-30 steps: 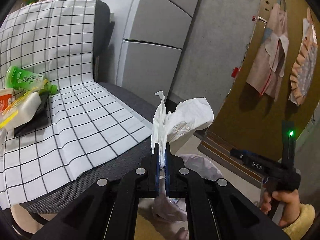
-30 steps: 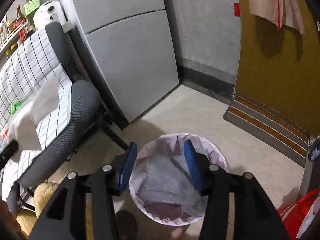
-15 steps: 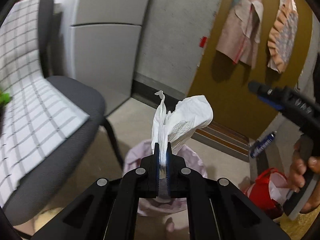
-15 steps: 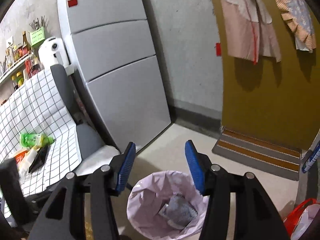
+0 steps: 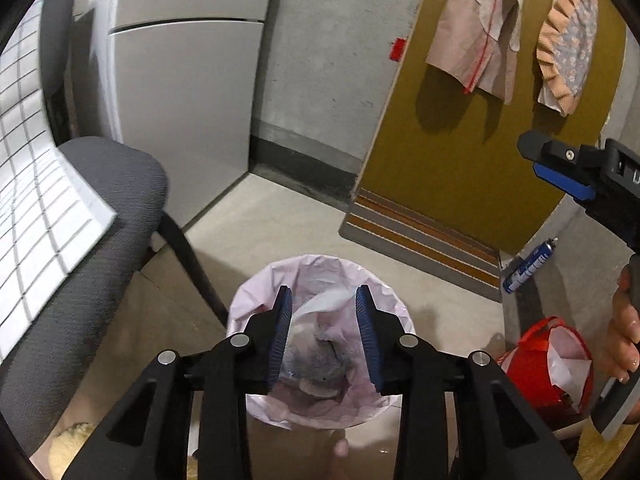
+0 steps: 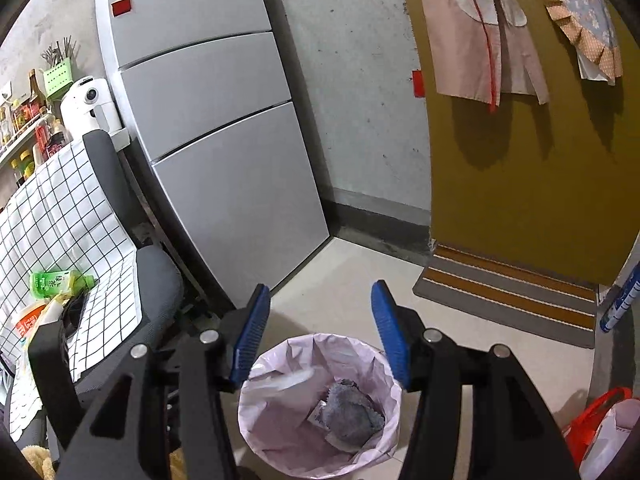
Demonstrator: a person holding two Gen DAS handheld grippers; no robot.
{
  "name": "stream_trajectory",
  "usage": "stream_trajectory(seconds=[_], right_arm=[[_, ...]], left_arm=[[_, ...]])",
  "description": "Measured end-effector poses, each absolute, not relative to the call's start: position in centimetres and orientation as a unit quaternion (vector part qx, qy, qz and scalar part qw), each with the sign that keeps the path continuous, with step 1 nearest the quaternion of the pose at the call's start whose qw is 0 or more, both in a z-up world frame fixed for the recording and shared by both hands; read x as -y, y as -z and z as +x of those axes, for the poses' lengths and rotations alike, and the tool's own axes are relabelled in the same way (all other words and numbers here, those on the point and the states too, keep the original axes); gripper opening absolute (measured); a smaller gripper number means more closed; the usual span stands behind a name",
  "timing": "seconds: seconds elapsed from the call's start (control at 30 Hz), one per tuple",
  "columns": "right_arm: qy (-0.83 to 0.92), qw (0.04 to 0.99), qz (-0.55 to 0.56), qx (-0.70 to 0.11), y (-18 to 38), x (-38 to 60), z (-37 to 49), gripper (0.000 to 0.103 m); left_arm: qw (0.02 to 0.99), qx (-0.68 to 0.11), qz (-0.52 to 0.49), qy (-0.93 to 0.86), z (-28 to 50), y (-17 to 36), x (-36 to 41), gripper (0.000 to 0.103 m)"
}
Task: Collect trash
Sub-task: 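Carry the cloth and tissue to the wastebasket and release them inside, then grasp the clear plastic tray with the left gripper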
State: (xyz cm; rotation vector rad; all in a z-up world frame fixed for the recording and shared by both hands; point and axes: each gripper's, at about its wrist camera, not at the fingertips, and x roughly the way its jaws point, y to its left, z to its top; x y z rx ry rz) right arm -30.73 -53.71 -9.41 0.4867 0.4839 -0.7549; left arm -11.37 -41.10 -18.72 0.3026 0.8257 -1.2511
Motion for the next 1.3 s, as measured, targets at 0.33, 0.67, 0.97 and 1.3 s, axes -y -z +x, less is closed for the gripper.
stream_trajectory(seconds=[0.33, 0.67, 0.97, 1.3], right_arm=[[0.307, 0.897, 0.216, -0.235, 7.7, 50.1, -26.5, 0.053], [0.161, 0.934, 0.179, -0.264, 6.2, 42.7, -17.2, 0.053], [0.052, 0.943, 0.138, -0.298, 6.0, 35.4, -9.3, 0.054], [0.018, 0.944, 0.113, -0.308, 5.7, 32.2, -6.2, 0.056]], left_arm=[[0.796, -0.339, 0.124, 0.486, -8.1, 15.2, 32.7, 0.035], [0.861, -0.333, 0.079, 0.376, -3.9, 12.2, 21.0, 0.035], [0.911, -0.33, 0.045, 0.243, 1.4, 11.7, 10.2, 0.051], [0.918, -0.346, 0.064, 0.185, 8.9, 13.8, 7.4, 0.05]])
